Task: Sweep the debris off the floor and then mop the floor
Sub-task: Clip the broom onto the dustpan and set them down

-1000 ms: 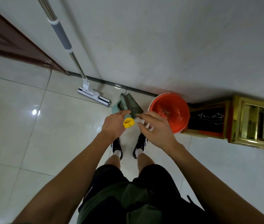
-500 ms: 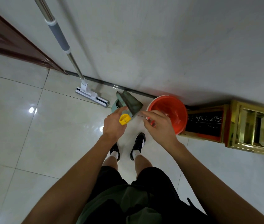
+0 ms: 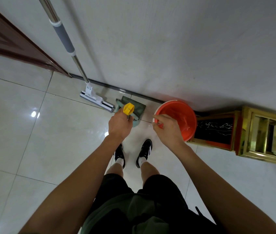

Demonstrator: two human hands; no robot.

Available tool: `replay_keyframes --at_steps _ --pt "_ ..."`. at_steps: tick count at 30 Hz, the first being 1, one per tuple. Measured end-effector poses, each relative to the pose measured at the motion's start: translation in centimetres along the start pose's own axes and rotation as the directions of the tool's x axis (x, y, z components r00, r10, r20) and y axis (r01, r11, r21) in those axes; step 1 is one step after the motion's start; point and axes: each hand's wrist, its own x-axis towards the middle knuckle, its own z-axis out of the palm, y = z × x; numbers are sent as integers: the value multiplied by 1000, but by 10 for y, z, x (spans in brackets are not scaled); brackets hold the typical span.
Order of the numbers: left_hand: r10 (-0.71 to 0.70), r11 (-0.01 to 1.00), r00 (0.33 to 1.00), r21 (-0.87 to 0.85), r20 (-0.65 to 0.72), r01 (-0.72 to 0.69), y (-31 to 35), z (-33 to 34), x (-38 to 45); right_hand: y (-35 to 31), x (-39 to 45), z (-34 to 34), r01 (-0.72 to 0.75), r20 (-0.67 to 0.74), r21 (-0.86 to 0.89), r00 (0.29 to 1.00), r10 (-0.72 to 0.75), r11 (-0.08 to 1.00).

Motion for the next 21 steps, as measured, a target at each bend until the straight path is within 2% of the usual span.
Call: replay_keyframes --at_steps 3,10,16,21 --pt "-25 998 999 59 24 24 2 -6 0 -3 2 -1 -25 36 -22 999 26 999" --pt "-90 996 994 17 64 89 1 -12 -5 -9 4 -6 -61 137 -132 987 79 989" --pt "-123 992 991 -28 51 124 -5 -16 -19 -4 2 -9 22 224 -324 973 54 946" --pt "-84 996 996 -40 21 85 -8 -20 -42 0 -2 -7 80 292 -347 956 27 934"
